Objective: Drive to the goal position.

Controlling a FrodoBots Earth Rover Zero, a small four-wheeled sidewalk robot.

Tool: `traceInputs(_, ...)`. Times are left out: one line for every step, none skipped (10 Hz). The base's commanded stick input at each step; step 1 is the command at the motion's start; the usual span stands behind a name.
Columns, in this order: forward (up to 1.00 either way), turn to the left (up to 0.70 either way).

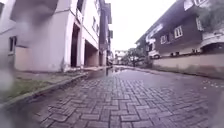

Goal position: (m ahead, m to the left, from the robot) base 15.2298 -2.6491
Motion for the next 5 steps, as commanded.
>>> traceInputs(0.70, -0.03)
traceInputs(0.70, -0.28)
traceInputs(0.70, -0.35)
traceInputs(0.70, -0.35)
traceInputs(0.70, -0.35)
